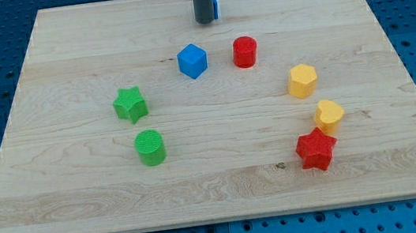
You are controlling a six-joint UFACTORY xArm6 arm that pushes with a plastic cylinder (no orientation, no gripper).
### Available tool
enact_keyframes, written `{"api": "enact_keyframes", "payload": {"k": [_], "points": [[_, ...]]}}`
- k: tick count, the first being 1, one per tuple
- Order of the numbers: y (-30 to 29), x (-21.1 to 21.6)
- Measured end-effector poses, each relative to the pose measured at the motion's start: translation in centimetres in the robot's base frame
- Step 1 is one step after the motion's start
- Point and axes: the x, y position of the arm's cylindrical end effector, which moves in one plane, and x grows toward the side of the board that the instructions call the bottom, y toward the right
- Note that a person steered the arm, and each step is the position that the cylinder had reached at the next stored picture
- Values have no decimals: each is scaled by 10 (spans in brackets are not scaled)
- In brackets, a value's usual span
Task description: Move the blue cube left to the blue triangle
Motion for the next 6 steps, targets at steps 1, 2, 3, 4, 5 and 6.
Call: {"api": "enact_keyframes", "payload": {"k": [1,2,3,4,5,6], "points": [[0,-1],[0,0],[-32,18],[-73,41],[-73,82],[-73,128]]}}
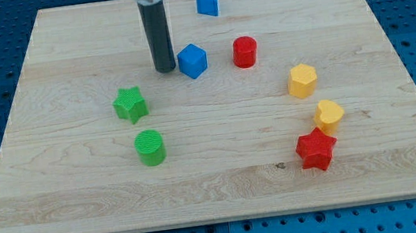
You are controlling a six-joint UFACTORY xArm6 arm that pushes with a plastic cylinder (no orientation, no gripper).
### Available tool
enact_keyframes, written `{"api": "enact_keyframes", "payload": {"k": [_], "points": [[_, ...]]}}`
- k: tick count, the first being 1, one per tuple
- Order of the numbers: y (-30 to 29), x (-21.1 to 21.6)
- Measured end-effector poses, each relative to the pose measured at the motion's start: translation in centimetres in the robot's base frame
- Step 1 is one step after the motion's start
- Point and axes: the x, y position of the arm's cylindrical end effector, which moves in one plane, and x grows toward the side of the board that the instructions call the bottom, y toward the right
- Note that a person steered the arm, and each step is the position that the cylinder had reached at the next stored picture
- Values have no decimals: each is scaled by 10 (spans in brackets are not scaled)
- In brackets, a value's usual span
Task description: Move the blue cube left to the blue triangle
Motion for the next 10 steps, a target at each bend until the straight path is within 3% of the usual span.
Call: {"api": "enact_keyframes", "payload": {"k": [3,6,10], "points": [[48,28],[48,-46],[22,-28]]}}
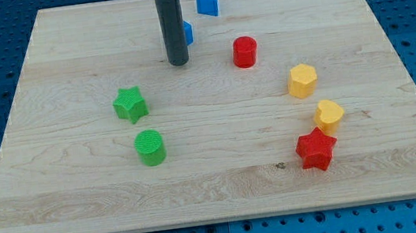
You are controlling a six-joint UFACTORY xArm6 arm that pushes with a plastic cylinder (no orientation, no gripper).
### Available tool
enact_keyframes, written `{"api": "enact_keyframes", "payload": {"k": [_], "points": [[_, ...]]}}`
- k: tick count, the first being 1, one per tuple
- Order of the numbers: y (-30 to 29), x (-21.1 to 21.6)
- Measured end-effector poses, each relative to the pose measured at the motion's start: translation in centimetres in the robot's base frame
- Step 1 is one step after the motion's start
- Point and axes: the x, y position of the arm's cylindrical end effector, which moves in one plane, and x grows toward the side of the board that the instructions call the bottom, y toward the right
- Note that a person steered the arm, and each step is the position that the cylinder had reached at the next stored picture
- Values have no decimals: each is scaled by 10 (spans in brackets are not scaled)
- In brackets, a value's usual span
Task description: Move the blue cube left to the blue triangle
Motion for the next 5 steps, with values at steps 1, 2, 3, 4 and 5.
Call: {"api": "enact_keyframes", "payload": {"k": [1,2,3,4,5], "points": [[1,-6],[1,-31],[1,-53],[1,-72],[1,-78]]}}
